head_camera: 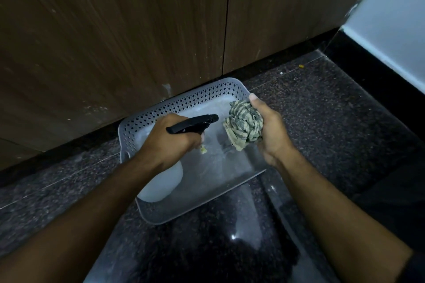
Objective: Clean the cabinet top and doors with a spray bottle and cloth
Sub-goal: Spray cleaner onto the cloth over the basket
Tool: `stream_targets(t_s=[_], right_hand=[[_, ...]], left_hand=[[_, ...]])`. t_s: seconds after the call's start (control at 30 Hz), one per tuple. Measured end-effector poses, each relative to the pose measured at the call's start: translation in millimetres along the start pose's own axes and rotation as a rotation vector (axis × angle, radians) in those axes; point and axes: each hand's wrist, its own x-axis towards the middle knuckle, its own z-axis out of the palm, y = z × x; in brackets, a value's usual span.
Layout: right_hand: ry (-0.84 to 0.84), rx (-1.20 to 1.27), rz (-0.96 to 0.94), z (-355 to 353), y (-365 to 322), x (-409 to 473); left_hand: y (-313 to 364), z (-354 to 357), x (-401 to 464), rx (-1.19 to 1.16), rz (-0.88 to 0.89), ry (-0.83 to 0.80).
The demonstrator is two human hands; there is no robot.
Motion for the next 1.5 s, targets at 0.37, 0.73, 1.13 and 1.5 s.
stream_targets(t_s=[0.37,0.73,1.13,1.5], right_hand=[[0.028,-0.006,-0.046,3,-7,3],[-0.01,-0.072,-0.071,4,-5,1],[0.012,-0.115,-0.047,3,2,-2],[0.079,-0.075,-0.109,10,-11,1]], left_hand=[[-6,4,-6,0.017,0.038,0.05],[-4,3,-7,0.03,0.079,0.086],[-13,6,-15,-0.111,0.132,0.104],[-12,-2,-13,0.064,0.183,0.01]])
